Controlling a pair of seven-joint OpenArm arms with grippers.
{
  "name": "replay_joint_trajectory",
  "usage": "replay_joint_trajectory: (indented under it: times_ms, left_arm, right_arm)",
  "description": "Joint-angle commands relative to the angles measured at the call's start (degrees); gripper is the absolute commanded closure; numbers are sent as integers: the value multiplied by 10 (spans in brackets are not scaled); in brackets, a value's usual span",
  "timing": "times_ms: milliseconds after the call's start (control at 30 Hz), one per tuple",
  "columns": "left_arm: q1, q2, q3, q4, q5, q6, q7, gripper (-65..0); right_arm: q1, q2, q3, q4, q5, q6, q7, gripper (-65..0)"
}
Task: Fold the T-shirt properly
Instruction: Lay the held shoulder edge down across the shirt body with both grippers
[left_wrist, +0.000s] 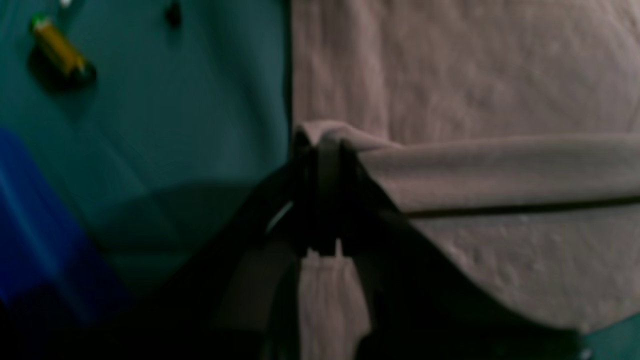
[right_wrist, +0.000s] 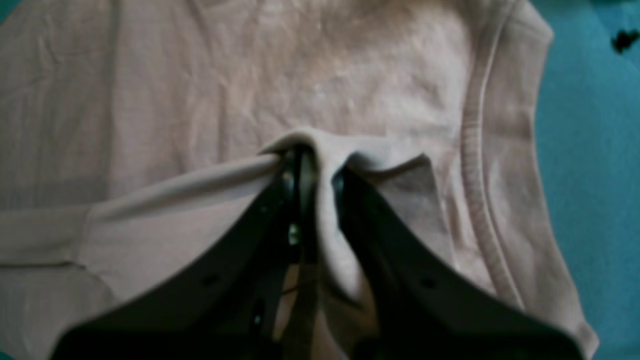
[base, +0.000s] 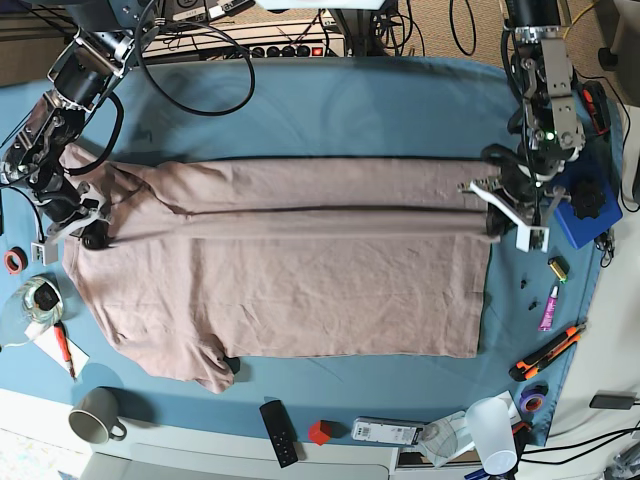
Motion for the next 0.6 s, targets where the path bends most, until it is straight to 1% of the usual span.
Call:
replay_joint_trajectory:
  times_ms: [0,167,233,267,333,400,500,567]
  left_arm:
    - [-14,-5,-2,7,1,2,-14,0]
    - [-42,-5,-2,-29,1,2,-14,0]
    - [-53,-5,-2,-50,0,2,-14,0]
    - [-58,-5,-2,-59,0,-4,-14,0]
    - [-68,-5,-2,-74,-2,-25,-14,0]
    - [-73,-5,-2,-81,-2,-36,-14,0]
    - [-74,-5,-2,-81,-2,-35,-14,0]
    - [-74,-5,-2,-81,-2,-35,-14,0]
  right_arm:
    - [12,14,3,10,5,-3,19,0]
    - [14,14,3,10,-4,-3,24,0]
    - [15,14,-3,10,-10,-9,25,0]
    - [16,14,-7,10,-12,-10,25,0]
    - [16,14,-22,10,-22,-13,35,0]
    - [16,14,-41,10,-42,-30,46,0]
    - [17,14,-66,10,-59,-50,57,0]
    - [17,14,-72,10,-59,-56,68,0]
